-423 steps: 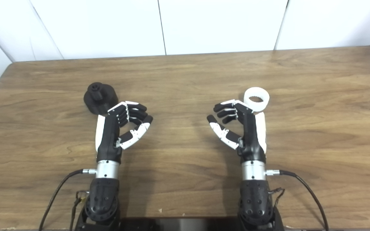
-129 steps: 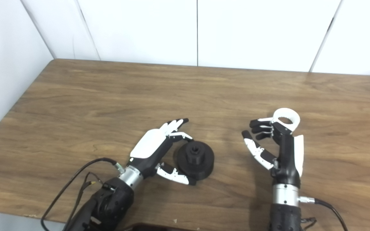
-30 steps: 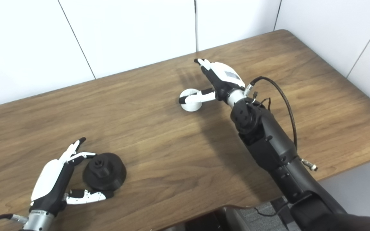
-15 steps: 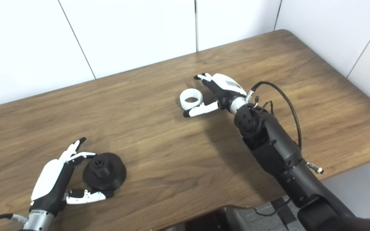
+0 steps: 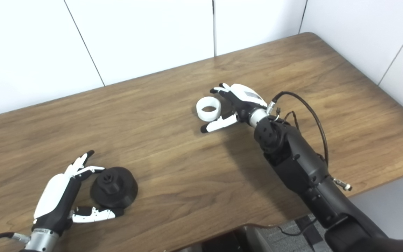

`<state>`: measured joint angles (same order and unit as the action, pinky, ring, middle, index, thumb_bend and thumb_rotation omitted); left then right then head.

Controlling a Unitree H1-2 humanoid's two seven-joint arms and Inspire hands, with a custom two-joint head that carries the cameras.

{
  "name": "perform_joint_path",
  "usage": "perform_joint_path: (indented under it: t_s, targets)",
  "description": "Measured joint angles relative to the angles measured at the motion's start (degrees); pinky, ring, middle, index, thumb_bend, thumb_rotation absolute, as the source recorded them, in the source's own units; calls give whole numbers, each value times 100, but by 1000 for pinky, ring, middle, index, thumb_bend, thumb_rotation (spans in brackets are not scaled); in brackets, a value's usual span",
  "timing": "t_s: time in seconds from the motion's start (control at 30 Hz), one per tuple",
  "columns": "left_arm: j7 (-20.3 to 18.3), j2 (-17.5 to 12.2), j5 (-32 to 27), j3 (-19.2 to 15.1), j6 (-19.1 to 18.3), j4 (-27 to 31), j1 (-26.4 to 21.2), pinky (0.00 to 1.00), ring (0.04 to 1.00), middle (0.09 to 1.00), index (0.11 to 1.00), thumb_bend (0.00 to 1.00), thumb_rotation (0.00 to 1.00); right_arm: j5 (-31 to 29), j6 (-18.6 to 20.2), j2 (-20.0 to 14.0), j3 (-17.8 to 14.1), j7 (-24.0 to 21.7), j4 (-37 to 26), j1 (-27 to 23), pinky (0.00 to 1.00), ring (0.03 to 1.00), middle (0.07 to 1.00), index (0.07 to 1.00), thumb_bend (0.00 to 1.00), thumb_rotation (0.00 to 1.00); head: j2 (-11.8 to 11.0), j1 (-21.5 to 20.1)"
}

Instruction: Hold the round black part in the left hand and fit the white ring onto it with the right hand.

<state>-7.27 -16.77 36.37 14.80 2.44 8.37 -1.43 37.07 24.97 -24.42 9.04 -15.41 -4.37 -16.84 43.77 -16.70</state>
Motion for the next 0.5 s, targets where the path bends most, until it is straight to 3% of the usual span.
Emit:
perform_joint_path:
  t_s: [0.3,0.5]
  targets:
    - [-1,10,-1,-7,-34,14,11,990,1000,1000,607,925,364,104,-394,253,37,803,412,41,929,992,1000,769,954,468,26,44]
    - [-7,19,-1,-4,-78,33,13,995,1000,1000,608,922,366,112,-566,374,42,1106,601,58,941,978,980,703,914,430,53,70]
